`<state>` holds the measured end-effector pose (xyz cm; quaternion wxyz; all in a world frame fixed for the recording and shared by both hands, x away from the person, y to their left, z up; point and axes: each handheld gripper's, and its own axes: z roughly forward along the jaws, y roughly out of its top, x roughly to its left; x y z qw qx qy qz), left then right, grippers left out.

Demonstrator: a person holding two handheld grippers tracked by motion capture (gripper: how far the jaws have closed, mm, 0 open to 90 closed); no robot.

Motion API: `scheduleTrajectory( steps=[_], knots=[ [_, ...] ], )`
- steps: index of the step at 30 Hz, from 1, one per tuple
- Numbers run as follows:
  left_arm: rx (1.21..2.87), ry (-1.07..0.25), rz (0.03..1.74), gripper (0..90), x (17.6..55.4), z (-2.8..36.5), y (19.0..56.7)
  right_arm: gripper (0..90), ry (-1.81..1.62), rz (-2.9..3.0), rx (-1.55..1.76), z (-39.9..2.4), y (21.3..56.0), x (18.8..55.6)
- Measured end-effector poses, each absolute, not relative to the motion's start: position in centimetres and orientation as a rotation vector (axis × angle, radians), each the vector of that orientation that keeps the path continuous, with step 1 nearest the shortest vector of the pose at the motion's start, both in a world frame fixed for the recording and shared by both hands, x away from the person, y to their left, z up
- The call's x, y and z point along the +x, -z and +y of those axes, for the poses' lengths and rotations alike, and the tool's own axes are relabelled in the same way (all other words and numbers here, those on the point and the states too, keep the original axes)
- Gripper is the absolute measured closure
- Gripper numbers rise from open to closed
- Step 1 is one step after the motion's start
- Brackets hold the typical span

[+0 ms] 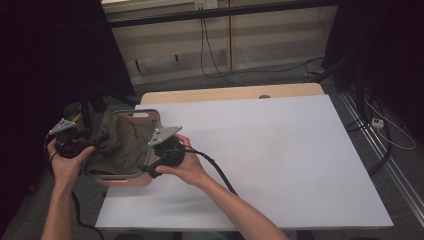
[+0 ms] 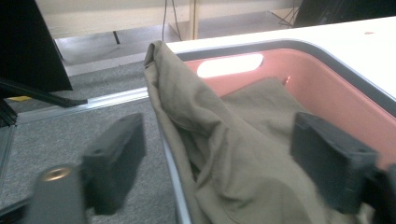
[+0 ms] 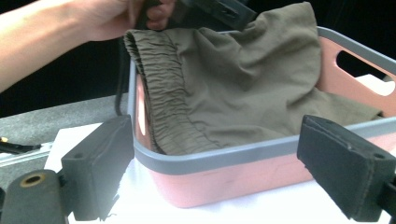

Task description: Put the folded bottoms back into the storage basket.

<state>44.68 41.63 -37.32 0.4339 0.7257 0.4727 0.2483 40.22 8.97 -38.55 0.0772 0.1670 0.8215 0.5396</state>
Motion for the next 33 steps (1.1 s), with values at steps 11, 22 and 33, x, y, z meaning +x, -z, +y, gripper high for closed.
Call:
scheduleTrajectory(
  steps=[11,22,33],
  knots=[
    [1.744,-0.664,1.085,3.2,42.1,41.2,36.2,4.5,-1.631,2.464,0.553,8.8,39.3,40.4],
    [1.755,-0.663,1.003,4.9,38.5,40.6,35.2,4.2,-1.619,2.406,0.617,8.3,39.5,40.0],
    [1.75,-0.676,1.073,5.0,35.8,38.9,35.0,2.6,-1.558,2.355,0.629,7.3,39.4,39.1]
  ],
)
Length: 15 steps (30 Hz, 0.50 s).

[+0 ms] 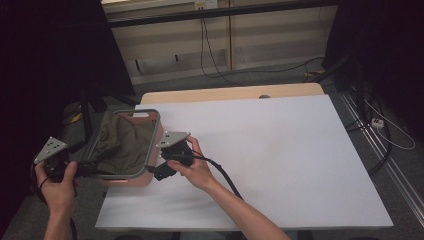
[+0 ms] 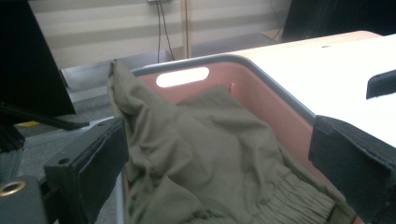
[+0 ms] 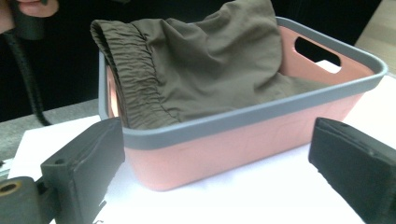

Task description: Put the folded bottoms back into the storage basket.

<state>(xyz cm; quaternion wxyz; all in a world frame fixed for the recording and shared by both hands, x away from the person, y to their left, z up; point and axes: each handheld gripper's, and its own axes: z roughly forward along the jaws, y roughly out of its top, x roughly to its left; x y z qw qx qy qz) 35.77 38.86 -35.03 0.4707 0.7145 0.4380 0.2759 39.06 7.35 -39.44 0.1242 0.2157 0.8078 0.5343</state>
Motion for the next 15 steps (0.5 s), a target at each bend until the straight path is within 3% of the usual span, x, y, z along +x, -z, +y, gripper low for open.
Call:
scheduleTrajectory(
  steps=[15],
  knots=[
    [1.777,-0.723,1.018,4.9,32.7,35.7,35.0,3.3,-1.542,2.31,0.669,5.1,39.2,38.2]
  ],
)
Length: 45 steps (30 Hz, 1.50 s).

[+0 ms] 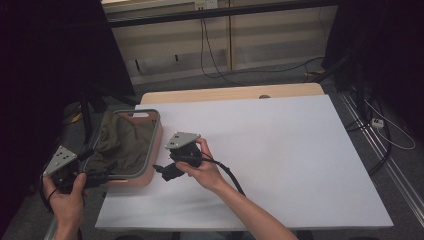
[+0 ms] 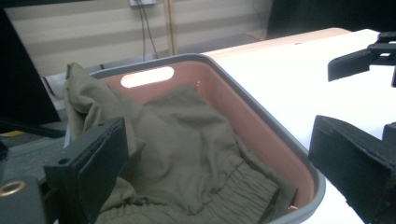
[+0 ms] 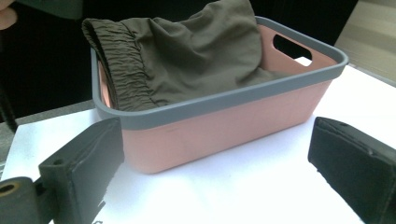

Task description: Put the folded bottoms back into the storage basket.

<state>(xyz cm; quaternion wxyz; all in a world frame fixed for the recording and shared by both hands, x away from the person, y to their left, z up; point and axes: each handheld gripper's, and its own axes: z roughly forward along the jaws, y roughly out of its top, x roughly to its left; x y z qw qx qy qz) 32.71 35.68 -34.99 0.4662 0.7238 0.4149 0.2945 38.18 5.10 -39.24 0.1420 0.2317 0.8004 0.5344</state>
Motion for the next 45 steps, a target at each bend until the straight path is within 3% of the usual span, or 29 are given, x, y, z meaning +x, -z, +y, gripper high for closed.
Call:
scheduleTrajectory(
  steps=[7,26,45],
  knots=[
    [1.807,-0.752,1.082,4.8,31.5,34.2,35.8,3.3,-1.527,2.312,0.702,3.9,39.7,37.9],
    [1.853,-0.576,0.91,3.7,31.2,28.4,37.2,3.5,-1.439,2.268,0.764,-0.5,40.5,36.5],
    [1.942,-0.506,0.781,3.2,32.4,22.4,37.8,3.5,-1.325,2.212,0.881,-6.0,41.4,35.1]
  ],
)
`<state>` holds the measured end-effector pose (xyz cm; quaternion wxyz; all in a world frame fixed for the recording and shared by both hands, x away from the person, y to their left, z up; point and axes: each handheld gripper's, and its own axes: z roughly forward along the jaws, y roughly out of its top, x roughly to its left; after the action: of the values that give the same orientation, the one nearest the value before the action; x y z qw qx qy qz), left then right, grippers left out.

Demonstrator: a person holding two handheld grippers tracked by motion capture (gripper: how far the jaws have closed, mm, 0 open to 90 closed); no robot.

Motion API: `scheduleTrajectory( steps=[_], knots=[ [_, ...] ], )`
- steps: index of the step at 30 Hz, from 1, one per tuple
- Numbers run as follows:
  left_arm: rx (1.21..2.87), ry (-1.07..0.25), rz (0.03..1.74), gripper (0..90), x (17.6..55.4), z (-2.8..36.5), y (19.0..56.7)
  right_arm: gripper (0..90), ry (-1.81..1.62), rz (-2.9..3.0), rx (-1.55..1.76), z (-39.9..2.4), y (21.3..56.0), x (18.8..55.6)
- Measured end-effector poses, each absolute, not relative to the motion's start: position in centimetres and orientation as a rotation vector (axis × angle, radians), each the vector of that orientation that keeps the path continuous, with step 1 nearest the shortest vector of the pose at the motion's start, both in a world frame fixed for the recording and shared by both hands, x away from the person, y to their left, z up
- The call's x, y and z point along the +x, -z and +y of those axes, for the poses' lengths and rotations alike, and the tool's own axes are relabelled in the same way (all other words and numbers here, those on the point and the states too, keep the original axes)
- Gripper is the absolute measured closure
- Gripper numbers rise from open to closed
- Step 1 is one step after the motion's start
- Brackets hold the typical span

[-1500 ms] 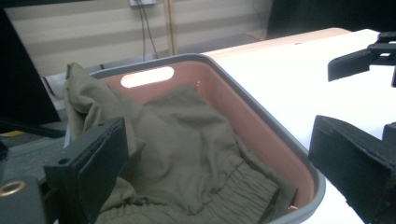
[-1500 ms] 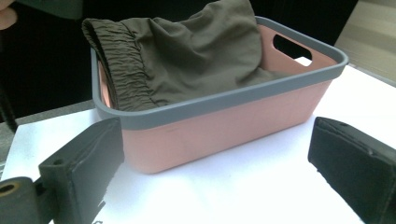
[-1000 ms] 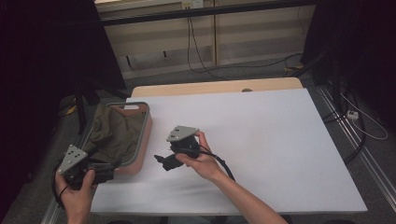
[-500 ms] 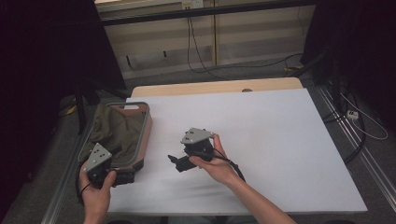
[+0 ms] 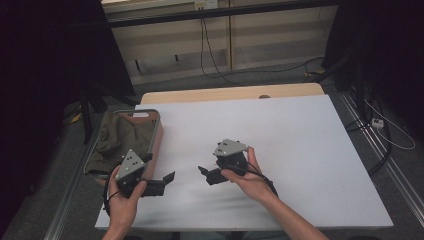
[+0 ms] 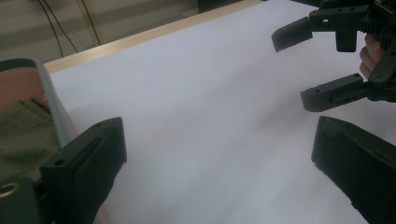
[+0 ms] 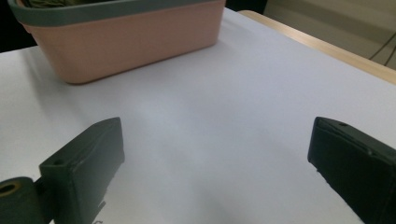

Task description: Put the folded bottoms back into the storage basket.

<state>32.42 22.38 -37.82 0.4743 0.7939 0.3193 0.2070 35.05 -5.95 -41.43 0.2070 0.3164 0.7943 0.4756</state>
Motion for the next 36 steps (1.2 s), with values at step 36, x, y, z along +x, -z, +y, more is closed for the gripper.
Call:
scheduleTrajectory(
  steps=[36],
  knots=[
    [1.953,-0.399,0.772,4.0,32.5,19.7,42.7,4.3,-1.224,2.029,1.11,-17.0,43.1,29.3]
  ],
)
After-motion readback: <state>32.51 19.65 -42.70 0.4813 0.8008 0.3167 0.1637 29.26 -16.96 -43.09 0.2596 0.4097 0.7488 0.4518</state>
